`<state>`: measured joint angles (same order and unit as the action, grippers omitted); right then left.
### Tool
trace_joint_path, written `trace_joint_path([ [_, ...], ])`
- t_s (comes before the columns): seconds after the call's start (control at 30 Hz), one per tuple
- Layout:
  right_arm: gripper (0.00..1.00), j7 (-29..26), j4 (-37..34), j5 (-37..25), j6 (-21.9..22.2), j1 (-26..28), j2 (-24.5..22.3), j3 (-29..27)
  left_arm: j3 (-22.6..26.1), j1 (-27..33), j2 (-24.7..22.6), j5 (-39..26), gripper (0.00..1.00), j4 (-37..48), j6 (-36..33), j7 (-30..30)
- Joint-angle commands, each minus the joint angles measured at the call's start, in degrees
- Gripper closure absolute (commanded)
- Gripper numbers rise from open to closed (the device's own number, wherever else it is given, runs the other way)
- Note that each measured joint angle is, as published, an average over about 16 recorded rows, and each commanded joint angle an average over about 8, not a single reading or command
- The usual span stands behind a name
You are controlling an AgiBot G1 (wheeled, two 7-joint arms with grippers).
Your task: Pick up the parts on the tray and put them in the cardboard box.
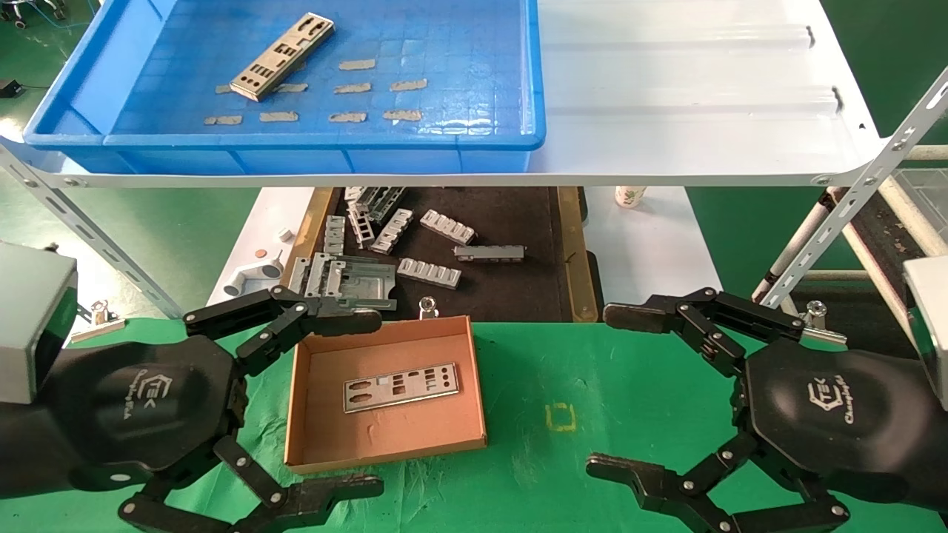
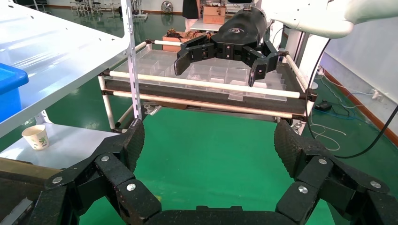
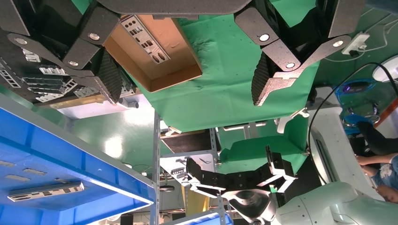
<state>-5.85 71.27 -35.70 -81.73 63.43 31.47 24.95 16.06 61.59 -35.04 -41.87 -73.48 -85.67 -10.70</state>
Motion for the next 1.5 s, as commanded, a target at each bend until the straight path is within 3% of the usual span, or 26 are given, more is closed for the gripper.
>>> trace_joint_path([
  [0.03, 0.0, 0.0, 0.0, 0.0, 0.0, 0.0, 0.0, 0.0, 0.0, 0.0, 0.0, 0.0, 0.0, 0.0, 0.0, 0.0],
  [0.4, 0.02, 0.0, 0.0, 0.0, 0.0, 0.0, 0.0, 0.0, 0.0, 0.0, 0.0, 0.0, 0.0, 0.0, 0.0, 0.0],
  [0.47, 0.19, 0.0, 0.0, 0.0, 0.0, 0.0, 0.0, 0.0, 0.0, 0.0, 0.0, 0.0, 0.0, 0.0, 0.0, 0.0],
  [0.67, 0.92, 0.0, 0.0, 0.0, 0.0, 0.0, 0.0, 0.0, -0.1, 0.1, 0.0, 0.0, 0.0, 0.3, 0.4, -0.1],
  [0.73, 1.0, 0.0, 0.0, 0.0, 0.0, 0.0, 0.0, 0.0, -0.3, 0.6, -0.2, -0.2, 0.0, 1.0, 1.3, -0.2],
  [0.9, 1.0, 0.0, 0.0, 0.0, 0.0, 0.0, 0.0, 0.0, -0.5, 4.1, -1.6, -1.9, 0.0, 4.4, 5.9, -1.2],
  [1.1, 1.0, 0.0, 0.0, 0.0, 0.0, 0.0, 0.0, 0.0, 1.1, 12.7, -5.9, -7.8, 0.0, 11.7, 13.7, -3.1],
  [1.5, 1.0, 0.0, 0.0, 0.0, 0.0, 0.0, 0.0, 0.0, 6.9, 32.2, -17.3, -22.0, 0.0, 37.4, 24.5, 1.6],
])
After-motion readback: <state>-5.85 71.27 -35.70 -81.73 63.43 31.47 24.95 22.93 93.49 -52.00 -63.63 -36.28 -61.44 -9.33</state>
